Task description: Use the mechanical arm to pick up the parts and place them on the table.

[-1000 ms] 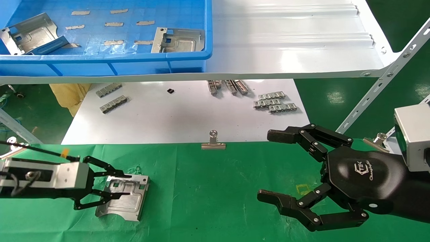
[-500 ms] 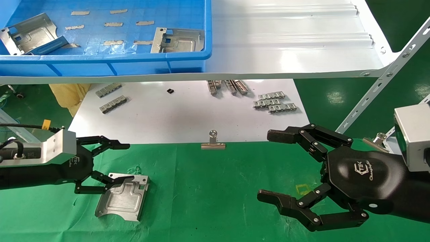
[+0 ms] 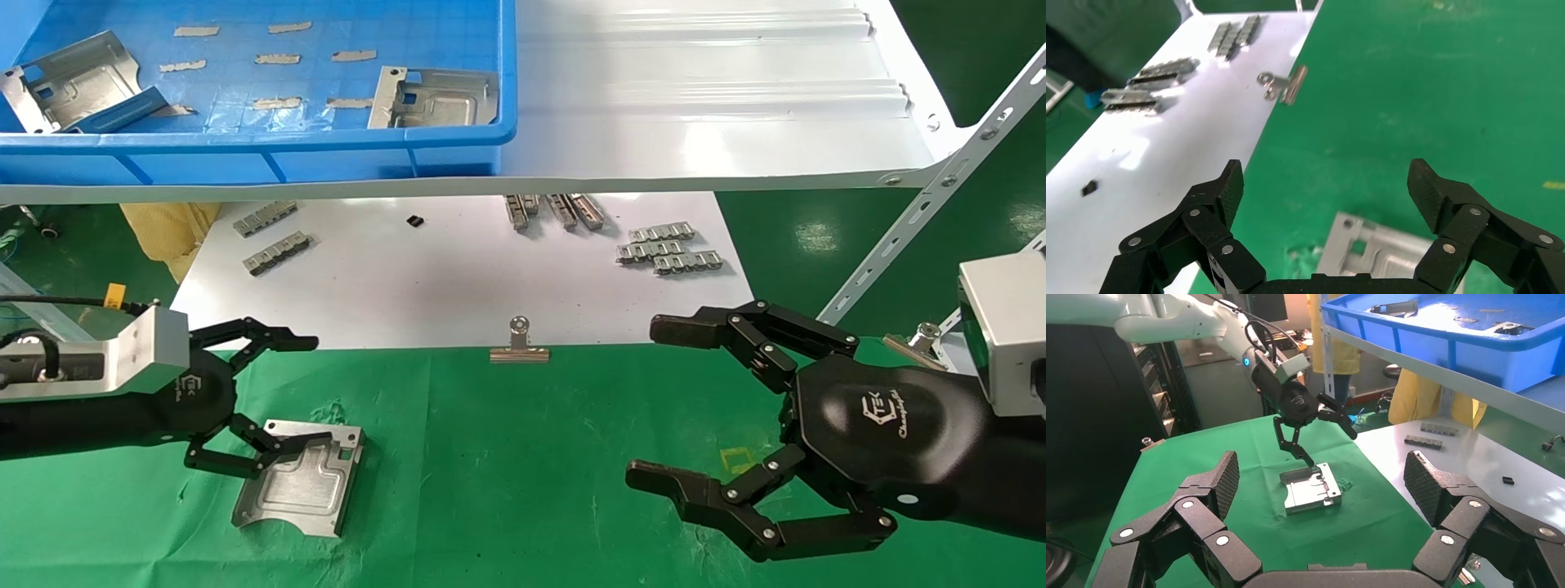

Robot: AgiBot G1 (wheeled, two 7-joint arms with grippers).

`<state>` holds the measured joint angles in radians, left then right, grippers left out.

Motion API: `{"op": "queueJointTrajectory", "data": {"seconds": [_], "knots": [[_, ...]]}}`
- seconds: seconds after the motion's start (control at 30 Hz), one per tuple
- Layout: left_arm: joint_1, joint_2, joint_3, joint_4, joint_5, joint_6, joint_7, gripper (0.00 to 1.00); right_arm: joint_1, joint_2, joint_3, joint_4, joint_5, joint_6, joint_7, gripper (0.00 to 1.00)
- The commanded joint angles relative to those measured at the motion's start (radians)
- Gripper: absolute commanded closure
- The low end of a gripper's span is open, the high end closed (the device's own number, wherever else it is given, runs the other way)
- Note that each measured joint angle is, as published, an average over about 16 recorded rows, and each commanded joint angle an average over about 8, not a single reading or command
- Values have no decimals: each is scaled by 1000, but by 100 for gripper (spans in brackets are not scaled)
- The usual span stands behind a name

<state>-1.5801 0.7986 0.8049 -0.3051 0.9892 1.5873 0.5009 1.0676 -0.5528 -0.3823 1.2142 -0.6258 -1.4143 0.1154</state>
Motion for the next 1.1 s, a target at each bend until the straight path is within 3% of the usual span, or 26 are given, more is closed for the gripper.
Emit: {"op": "queueJointTrajectory", "data": {"seconds": [0.03,1.1], "knots": [[17,-6,-17,-32,-9,-3,-23,0,0,0,0,0,0,0,0,0],[316,-117,-329,-613,-162,-57,-431,0,0,0,0,0,0,0,0,0]]}}
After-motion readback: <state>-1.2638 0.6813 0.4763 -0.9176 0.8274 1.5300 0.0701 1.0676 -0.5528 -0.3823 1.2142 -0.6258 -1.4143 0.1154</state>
